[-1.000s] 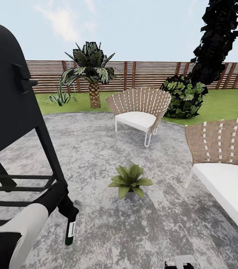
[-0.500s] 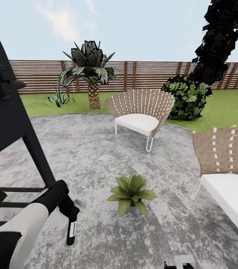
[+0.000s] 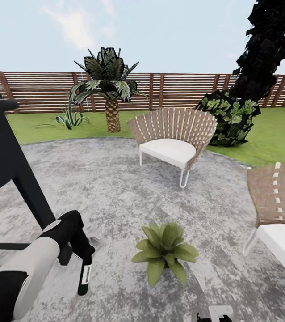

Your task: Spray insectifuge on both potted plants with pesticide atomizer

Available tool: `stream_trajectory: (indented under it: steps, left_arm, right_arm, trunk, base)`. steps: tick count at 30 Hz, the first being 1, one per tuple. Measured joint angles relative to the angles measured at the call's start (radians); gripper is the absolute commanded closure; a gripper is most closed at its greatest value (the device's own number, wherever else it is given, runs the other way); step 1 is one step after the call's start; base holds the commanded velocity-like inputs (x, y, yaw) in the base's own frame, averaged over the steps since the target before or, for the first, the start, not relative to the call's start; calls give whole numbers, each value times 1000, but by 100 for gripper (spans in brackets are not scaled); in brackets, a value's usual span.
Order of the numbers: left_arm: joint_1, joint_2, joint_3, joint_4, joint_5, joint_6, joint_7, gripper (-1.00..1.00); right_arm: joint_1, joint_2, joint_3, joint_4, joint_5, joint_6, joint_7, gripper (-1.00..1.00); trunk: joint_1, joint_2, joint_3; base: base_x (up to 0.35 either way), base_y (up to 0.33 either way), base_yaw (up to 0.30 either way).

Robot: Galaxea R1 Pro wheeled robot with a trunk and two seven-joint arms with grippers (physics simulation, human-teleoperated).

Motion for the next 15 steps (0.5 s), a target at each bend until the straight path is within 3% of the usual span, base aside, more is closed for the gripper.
stream_trajectory:
  steps: [3,9,15]
  left_arm:
    - [2,-10,0,1,0,-1,0,100]
    - [8,-35,-2,2,-2,-2,2,100]
    - [20,-24,-8,3,-10,-13,13,100]
  right_arm:
    - [0,-1,0,-2,0,0,-1,-100]
    - [0,-2,0,2,-2,0,-1,-100]
    - [0,-3,0,4,-2,0,-1,-100]
  trunk:
    - [0,0,0]
    - [0,0,2]
    - [1,0,5]
  base:
    - [338,11,-61]
    - [320,-36,-260]
    - [27,-8,-287]
